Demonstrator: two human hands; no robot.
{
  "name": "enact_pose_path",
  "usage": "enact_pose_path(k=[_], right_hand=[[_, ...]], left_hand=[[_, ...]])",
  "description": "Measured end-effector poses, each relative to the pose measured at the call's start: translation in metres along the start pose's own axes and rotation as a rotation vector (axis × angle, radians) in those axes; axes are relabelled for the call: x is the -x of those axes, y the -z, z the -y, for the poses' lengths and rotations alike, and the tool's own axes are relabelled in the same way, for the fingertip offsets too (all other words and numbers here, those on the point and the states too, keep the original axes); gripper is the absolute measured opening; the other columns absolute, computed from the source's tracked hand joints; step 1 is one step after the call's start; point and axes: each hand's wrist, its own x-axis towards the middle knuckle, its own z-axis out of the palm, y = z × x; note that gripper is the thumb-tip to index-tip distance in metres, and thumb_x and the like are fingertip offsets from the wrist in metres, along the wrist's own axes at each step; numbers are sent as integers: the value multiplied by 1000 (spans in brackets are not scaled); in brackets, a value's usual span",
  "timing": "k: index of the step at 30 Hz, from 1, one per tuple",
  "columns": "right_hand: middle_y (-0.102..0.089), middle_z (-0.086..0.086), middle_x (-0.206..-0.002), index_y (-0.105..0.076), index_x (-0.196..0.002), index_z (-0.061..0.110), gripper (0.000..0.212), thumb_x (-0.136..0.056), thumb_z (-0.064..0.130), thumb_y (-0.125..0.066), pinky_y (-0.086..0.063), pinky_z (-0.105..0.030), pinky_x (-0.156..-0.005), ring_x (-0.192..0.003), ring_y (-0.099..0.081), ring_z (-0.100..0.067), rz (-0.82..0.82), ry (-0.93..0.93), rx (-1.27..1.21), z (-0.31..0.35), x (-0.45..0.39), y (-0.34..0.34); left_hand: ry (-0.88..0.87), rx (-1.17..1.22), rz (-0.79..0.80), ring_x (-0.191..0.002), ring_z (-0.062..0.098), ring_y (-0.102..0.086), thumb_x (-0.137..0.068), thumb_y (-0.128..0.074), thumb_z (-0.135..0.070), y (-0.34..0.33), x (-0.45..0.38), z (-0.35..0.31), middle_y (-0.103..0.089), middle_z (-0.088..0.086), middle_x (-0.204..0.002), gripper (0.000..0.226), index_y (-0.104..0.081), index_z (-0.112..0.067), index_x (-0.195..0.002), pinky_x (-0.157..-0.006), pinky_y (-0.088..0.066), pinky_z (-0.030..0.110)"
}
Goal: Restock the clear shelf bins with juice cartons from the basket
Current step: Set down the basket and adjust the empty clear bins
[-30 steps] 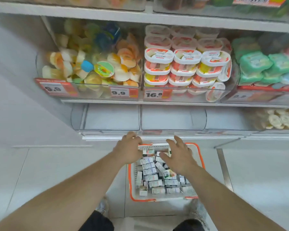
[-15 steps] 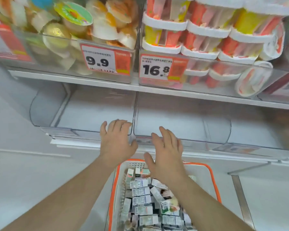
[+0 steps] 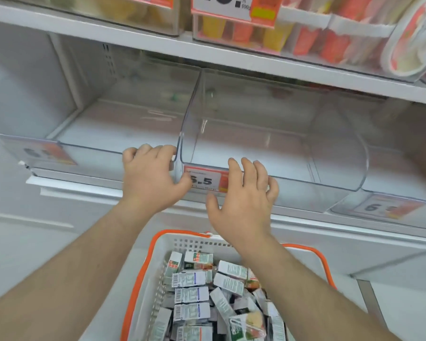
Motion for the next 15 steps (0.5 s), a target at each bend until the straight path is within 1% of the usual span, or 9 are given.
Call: enact_pose_path(k=[4, 7, 12, 15], right_hand=[[-51, -9, -132, -46, -135, 14, 75, -71, 49, -64, -20, -47, -102, -130, -39, -32, -61, 32, -1, -8, 3, -5], [-49, -7, -135, -45, -138, 13, 77, -72, 45, -68, -22, -47, -101, -131, -37, -29, -48, 33, -15, -13, 5, -5], [-46, -7, -140, -41, -141, 13, 74, -77, 42, -65, -27, -47, -104, -134, -33, -28, 80, -33, -54, -11, 1, 12], [-49, -7, -136, -45, -138, 13, 68, -79, 42, -64, -29, -46, -101, -130, -35, -28, 85, -86, -54, -15, -2, 17]], left_hand=[[1, -12, 23, -79, 23, -52, -66, -51, -50, 2, 1, -1, -56, -11, -71, 31, -50, -23, -80, -81, -25, 37], [22, -48, 75, -82, 23, -51, -66, -52, -51, 5, 3, -3, -58, -8, -76, 34, -50, -21, -81, -85, -26, 38], [26, -47, 295, -91, 21, -52, -68, -48, -54, 27, -1, -8, -58, -10, -86, 39, -49, -23, -92, -88, -29, 38], [22, -36, 395, -100, 21, -52, -76, -54, -49, 39, -6, -9, -61, -8, -99, 38, -51, -23, -103, -91, -32, 38]])
